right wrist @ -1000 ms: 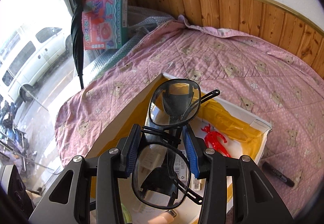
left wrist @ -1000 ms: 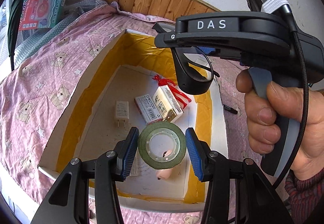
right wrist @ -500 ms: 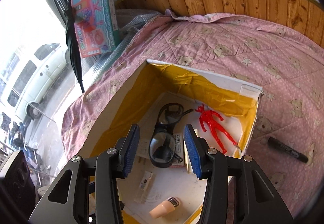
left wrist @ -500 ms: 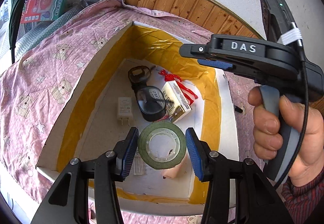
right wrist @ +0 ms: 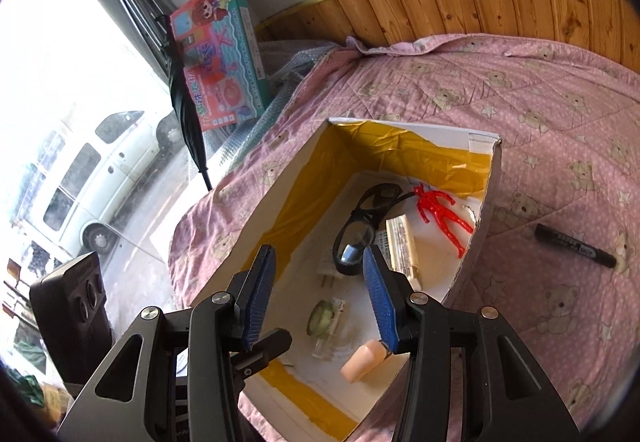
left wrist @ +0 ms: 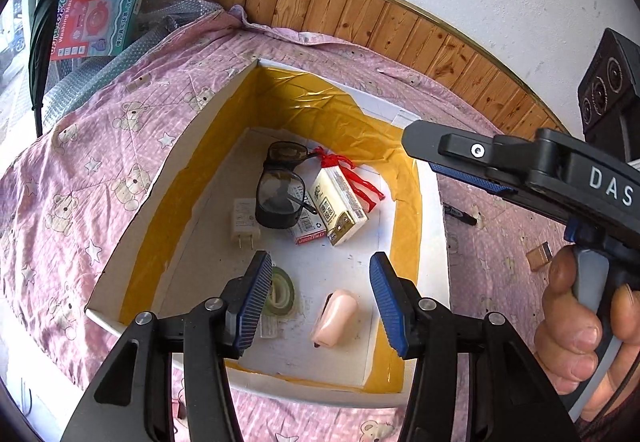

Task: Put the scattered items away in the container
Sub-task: 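Open the right tool to drop the glasses while the left tool drops the tape roll in, then move both tools back toward the black marker and gold tin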

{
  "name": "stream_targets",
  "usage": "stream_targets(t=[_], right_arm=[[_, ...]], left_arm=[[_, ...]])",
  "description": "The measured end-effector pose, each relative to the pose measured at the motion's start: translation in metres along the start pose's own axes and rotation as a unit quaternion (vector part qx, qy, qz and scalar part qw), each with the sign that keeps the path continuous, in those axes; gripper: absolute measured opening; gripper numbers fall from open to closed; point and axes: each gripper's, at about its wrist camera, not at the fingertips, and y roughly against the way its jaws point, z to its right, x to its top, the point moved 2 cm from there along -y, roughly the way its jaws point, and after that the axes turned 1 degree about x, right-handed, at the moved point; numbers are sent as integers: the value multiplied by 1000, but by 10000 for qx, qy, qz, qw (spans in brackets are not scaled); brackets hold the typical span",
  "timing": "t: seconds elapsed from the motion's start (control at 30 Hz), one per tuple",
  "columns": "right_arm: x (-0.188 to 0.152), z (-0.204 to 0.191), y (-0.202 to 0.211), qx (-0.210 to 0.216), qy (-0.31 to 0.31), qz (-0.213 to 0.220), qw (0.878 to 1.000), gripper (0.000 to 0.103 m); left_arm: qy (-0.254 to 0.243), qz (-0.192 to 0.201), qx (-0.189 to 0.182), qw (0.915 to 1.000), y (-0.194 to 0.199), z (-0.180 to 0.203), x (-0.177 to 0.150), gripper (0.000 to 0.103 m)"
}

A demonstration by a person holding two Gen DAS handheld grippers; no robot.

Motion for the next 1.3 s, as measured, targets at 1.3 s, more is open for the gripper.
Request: stream_targets(t=[1.3], right_arm=[[-121,39,142,356,-1254,1033,9861,48]], left_arm=[[-943,321,-161,9949,73,94,-41,53]])
